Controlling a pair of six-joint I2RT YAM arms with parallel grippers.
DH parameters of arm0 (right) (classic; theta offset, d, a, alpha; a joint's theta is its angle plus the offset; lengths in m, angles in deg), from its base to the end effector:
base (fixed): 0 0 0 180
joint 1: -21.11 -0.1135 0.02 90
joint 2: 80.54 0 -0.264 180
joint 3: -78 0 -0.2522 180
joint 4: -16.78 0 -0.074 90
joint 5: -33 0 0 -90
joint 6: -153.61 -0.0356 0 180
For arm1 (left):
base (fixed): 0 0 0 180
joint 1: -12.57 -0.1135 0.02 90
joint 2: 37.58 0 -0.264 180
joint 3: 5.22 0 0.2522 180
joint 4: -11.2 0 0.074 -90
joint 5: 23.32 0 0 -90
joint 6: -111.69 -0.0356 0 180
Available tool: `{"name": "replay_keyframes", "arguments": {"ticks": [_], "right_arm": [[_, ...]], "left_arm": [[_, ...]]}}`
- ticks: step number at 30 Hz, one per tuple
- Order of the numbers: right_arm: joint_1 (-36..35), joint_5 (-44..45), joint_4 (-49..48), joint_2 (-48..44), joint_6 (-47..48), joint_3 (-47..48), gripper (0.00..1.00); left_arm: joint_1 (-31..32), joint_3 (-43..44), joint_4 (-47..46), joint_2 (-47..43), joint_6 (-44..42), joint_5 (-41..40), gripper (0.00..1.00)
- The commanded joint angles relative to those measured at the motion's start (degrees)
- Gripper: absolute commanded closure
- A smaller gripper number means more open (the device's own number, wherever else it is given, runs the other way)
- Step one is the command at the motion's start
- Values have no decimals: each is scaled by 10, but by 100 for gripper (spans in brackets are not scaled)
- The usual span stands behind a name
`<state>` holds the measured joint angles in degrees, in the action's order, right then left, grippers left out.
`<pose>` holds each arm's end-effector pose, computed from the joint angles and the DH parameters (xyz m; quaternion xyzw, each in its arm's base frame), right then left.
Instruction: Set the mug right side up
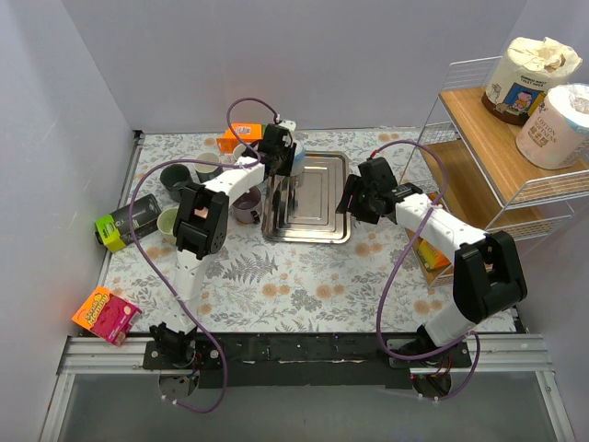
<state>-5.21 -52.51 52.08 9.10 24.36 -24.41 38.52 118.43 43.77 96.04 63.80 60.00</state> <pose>0.3052 0.1479 0.2443 0.1190 0.9233 0.1661 0.3253 0.4794 -0.2287 0.1870 -0.1517 0.9015 -0.1806 0.3628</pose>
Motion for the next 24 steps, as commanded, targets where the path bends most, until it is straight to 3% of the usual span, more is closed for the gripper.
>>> {"name": "replay_keyframes", "arguments": {"ticks": [1,3,4,6,7,15,24], "right_arm": [[1,-4,-1,11,1,16,30],[1,-6,-1,11,1,17,30],[1,-6,1,14,3,19,30],[1,-8,3,16,4,23,30],[0,-7,3,16,5,23,30],[1,-40,-16,8,21,31,30],[1,-201,-209,-68,38,-12,26]], "left_arm": [[-1,30,-11,-35,-2,-7,70],[-1,39,-4,-26,-1,-7,75],[-1,44,5,-22,-1,-8,84],[-1,48,11,-18,0,-8,91],[-1,46,12,-19,0,-6,100],[-1,40,25,-42,33,34,100],[-1,15,19,-156,161,148,100]]}}
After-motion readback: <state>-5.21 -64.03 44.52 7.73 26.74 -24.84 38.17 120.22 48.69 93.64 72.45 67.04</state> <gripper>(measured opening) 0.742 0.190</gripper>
